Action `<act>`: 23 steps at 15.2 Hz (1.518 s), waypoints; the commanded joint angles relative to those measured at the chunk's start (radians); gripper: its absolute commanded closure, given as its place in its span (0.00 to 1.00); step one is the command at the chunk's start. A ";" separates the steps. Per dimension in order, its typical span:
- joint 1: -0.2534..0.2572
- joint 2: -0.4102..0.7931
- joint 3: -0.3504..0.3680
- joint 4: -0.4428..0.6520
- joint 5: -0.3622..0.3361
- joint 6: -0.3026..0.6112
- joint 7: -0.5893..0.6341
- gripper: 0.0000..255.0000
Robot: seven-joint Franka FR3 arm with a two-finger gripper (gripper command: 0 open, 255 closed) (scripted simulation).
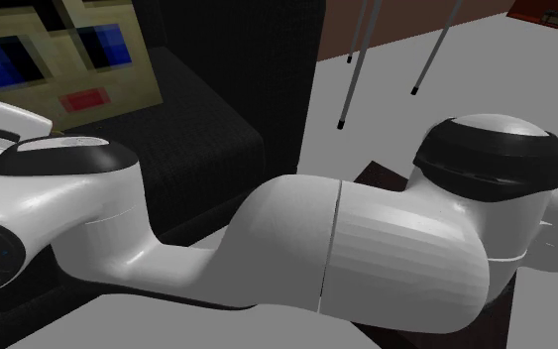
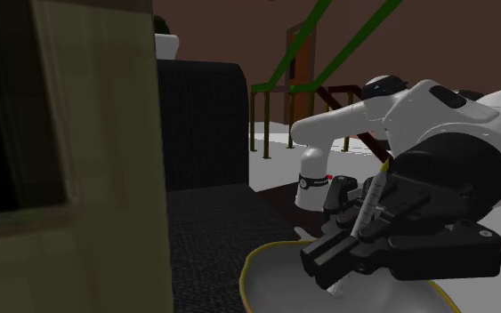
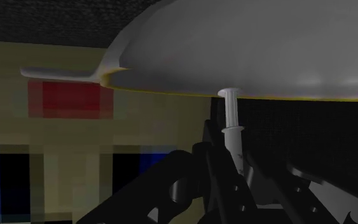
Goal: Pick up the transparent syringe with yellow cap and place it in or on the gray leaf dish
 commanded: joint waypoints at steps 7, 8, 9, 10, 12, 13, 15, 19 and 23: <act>-0.004 -0.003 0.002 0.006 0.001 -0.002 0.002 0.00; -0.004 -0.003 0.002 0.006 0.001 -0.002 0.002 0.00; -0.004 -0.003 0.002 0.006 0.001 -0.002 0.002 0.00; -0.004 -0.003 0.002 0.006 0.001 -0.002 0.002 0.00; 0.035 0.007 -0.010 -0.028 -0.003 -0.005 0.004 0.00; 0.072 0.016 -0.021 -0.060 -0.007 -0.010 0.006 0.00; 0.138 0.030 -0.041 -0.111 -0.013 -0.022 0.010 0.00; 0.138 0.030 -0.041 -0.111 -0.013 -0.022 0.010 0.00; 0.138 0.030 -0.041 -0.111 -0.013 -0.022 0.010 0.00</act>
